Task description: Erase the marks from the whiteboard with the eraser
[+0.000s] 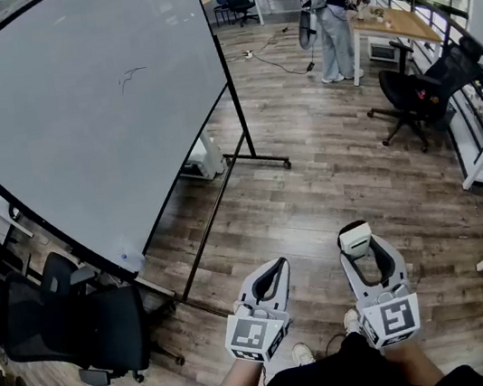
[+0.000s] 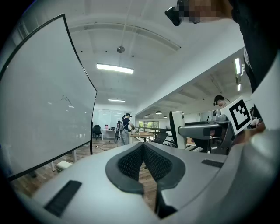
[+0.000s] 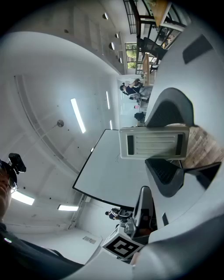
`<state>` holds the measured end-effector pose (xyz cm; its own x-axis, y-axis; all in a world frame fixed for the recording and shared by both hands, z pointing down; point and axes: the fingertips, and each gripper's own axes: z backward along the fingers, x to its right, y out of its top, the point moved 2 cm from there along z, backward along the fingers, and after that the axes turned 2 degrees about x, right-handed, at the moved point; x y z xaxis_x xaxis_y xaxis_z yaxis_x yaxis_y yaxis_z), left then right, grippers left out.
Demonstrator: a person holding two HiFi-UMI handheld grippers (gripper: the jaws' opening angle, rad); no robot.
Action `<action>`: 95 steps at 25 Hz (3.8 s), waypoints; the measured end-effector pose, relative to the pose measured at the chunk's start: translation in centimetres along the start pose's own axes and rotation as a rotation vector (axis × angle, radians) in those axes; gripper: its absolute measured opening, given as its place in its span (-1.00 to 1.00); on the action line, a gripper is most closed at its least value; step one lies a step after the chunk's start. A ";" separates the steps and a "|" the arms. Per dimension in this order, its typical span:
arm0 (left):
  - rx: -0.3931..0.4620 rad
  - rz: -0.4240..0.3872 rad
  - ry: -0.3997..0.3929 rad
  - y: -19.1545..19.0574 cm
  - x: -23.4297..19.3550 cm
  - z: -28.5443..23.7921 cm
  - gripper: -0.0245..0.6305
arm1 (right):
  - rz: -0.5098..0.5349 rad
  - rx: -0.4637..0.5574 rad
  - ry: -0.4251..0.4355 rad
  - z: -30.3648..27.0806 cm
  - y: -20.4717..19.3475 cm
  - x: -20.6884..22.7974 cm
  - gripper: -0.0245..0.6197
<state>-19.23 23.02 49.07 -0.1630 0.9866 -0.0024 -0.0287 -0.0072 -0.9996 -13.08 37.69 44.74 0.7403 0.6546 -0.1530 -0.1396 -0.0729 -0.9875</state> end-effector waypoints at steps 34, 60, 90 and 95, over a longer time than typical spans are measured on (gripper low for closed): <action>0.015 -0.057 0.142 2.9 -11.0 -16.3 -0.87 | -0.138 0.007 0.184 -19.9 -1.5 10.8 -0.14; 0.018 -0.040 0.507 2.3 -29.5 -16.3 -0.87 | -0.077 0.118 0.549 -41.0 1.5 2.2 -0.14; 0.126 -0.185 0.822 8.3 -46.2 -6.6 -0.87 | 0.092 0.335 0.914 -56.4 11.1 -21.4 -0.14; 0.074 -0.181 0.916 8.2 -48.3 -6.1 -0.87 | 0.095 0.379 0.989 -58.7 12.7 -24.5 -0.14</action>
<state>-5.59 -23.73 40.83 0.6898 0.7172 0.0992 -0.0455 0.1797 -0.9827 5.66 -23.46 33.70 0.8972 -0.2566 -0.3596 -0.2946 0.2590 -0.9199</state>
